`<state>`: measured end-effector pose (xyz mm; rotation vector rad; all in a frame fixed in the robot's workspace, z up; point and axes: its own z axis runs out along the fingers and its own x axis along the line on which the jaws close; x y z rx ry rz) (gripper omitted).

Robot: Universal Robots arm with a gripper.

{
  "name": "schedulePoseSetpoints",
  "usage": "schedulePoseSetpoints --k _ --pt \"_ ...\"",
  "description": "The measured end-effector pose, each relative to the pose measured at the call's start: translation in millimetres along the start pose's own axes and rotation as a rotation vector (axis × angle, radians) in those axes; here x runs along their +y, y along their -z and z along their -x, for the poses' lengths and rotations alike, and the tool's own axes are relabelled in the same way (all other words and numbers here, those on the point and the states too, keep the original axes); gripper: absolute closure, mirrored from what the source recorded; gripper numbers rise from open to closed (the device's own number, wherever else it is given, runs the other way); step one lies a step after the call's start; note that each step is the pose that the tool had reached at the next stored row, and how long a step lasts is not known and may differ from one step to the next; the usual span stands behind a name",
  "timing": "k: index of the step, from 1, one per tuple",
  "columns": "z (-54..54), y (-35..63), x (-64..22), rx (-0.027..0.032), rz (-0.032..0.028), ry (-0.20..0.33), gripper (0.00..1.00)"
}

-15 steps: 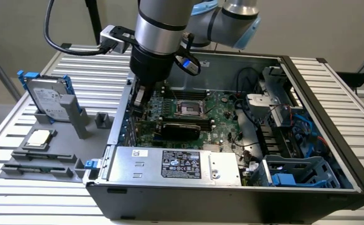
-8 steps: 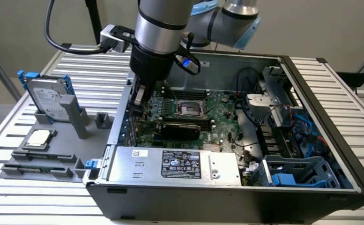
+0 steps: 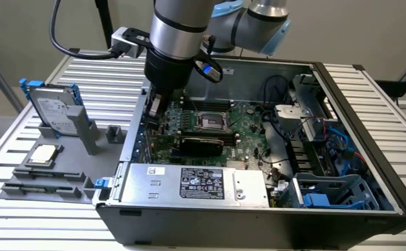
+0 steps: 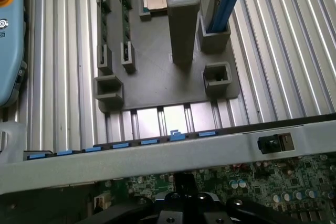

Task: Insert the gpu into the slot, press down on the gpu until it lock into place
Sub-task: 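Press down on the gpu until it lock into place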

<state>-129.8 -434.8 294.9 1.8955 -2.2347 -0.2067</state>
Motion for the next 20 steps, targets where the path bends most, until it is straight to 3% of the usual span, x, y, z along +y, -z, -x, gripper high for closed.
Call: schedulePoseSetpoints --k 11,20 --pt "3.8 1.8 2.0 0.0108 -0.0006 -0.003 0.89" --pt "3.7 0.7 2.6 0.0145 -0.0018 -0.004 0.89"
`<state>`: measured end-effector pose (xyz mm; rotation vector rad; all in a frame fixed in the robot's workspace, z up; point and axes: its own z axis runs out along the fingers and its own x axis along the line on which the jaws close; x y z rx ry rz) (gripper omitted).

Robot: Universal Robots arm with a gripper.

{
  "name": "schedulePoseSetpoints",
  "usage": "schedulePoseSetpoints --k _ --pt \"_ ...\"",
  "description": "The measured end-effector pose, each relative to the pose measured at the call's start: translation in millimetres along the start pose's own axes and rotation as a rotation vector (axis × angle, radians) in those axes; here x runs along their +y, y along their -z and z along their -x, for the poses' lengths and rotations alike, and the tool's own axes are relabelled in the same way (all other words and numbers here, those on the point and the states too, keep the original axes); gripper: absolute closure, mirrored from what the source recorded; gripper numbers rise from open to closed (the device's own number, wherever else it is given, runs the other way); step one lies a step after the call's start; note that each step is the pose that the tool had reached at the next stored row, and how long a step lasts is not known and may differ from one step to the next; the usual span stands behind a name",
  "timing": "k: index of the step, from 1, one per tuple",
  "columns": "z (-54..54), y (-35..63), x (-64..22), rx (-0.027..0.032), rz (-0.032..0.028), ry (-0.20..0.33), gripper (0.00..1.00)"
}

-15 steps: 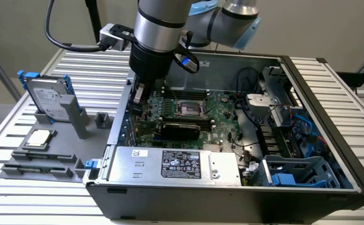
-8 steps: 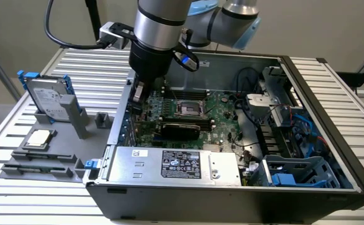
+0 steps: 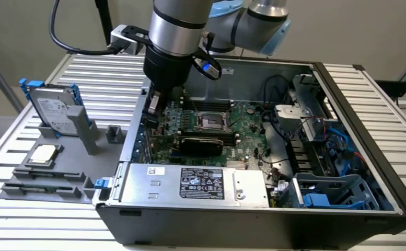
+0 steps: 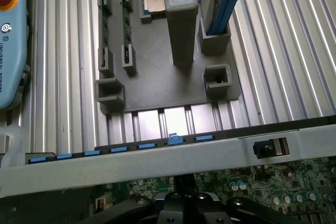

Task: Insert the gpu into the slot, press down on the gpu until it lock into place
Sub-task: 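Press down on the gpu until it lock into place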

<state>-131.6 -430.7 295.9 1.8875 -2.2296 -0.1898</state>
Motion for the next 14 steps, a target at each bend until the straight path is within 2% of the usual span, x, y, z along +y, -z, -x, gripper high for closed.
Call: schedulePoseSetpoints --k 5,10,12,14 --pt "0.3 0.2 -1.0 -0.0011 0.0004 -0.003 0.89" --pt "1.9 3.1 -11.2 -0.0014 -0.0013 -0.003 0.89" --pt "2.4 4.4 -15.0 -0.0034 -0.0057 -0.002 0.89" --pt "3.0 5.3 -18.2 -0.0088 -0.0183 -0.002 0.89"
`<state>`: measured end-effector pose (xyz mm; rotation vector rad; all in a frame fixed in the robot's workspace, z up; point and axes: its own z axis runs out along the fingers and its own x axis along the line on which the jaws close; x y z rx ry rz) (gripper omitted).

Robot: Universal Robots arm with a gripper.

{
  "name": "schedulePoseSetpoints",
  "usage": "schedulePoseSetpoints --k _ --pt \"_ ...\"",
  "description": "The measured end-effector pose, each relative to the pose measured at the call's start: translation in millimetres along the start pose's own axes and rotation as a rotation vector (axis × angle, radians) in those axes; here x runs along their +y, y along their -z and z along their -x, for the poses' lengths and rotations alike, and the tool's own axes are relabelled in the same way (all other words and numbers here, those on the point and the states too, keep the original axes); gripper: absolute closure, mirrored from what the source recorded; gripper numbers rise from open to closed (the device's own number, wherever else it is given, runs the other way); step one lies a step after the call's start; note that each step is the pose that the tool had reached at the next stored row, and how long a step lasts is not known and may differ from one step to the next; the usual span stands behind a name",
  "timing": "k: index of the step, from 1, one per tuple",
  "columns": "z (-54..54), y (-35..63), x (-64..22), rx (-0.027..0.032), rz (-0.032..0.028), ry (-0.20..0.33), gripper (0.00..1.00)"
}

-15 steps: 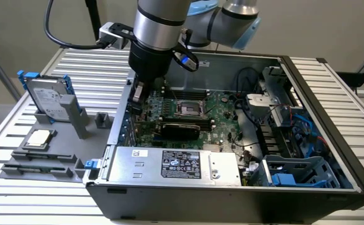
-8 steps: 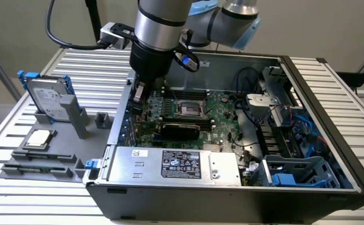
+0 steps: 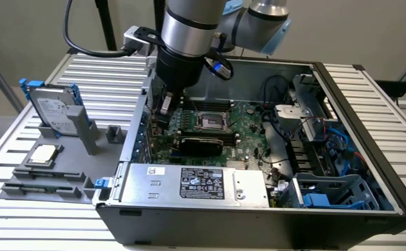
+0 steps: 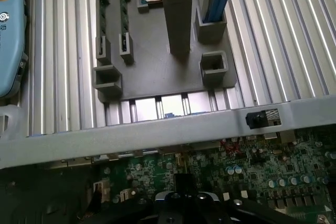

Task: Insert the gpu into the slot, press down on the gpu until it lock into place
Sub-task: 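Press down on the gpu until it lock into place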

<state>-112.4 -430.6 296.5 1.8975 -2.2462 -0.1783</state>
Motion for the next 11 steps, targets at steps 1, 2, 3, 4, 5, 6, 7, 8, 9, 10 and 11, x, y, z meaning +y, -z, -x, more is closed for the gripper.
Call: schedulePoseSetpoints --k 1,2,3,4,5,6,7,8,9,10,11 --pt "0.2 0.3 -1.4 -0.0034 -0.0098 0.000 0.89" --pt "0.4 0.5 -2.3 -0.0066 -0.0224 0.001 0.89" --pt "0.5 0.7 -3.1 -0.0100 -0.0382 0.001 0.89" --pt "0.6 0.9 -3.8 -0.0134 -0.0534 0.001 0.89" --pt "0.7 1.1 -4.4 -0.0168 -0.0696 0.002 0.89" --pt "0.8 1.2 -5.1 -0.0208 -0.0859 0.002 0.89" --pt "1.0 1.3 -5.7 -0.0243 -0.1016 0.003 0.89" --pt "1.0 1.5 -6.3 -0.0278 -0.1169 0.003 0.89" --pt "1.2 1.7 -7.1 -0.0314 -0.1311 0.003 0.89" --pt "1.3 1.9 -8.1 -0.0349 -0.1428 0.004 0.89" --pt "1.5 2.2 -9.4 -0.0384 -0.1515 0.005 0.89"
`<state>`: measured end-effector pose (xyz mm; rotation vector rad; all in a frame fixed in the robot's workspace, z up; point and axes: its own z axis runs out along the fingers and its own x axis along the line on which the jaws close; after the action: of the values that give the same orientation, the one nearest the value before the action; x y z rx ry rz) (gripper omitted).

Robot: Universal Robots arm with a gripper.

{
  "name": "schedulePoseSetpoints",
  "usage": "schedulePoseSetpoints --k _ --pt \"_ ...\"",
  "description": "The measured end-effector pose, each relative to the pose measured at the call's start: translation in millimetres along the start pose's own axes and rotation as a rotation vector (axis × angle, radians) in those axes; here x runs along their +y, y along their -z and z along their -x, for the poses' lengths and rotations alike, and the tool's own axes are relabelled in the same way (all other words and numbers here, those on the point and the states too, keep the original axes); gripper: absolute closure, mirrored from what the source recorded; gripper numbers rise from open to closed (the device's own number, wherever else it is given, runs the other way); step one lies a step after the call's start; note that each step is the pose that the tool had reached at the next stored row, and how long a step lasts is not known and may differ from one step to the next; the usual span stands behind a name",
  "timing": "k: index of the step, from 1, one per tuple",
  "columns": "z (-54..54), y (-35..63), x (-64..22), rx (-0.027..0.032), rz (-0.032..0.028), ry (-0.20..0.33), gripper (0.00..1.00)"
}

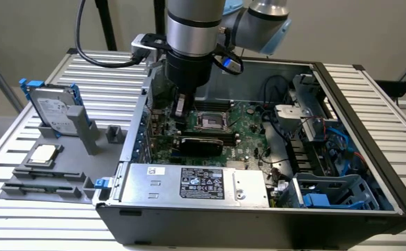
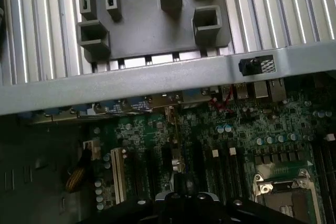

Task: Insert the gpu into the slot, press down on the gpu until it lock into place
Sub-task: 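Press down on the gpu until it lock into place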

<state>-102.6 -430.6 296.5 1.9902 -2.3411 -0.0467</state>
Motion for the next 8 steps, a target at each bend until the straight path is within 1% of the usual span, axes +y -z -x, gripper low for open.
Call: schedulePoseSetpoints --k 1,2,3,4,5,8 --pt "0.3 0.1 -1.7 -0.0043 -0.0073 0.001 0.89" --pt "0.6 0.2 -3.6 -0.0086 -0.0114 0.001 0.89" --pt "0.8 0.4 -5.4 -0.0138 -0.0117 0.002 0.89" --pt "1.0 0.3 -6.3 -0.0143 -0.0113 0.002 0.89" --pt "1.0 0.4 -6.4 -0.0139 -0.0090 0.002 0.89" --pt "1.0 0.5 -6.4 -0.0136 -0.0089 0.002 0.89"
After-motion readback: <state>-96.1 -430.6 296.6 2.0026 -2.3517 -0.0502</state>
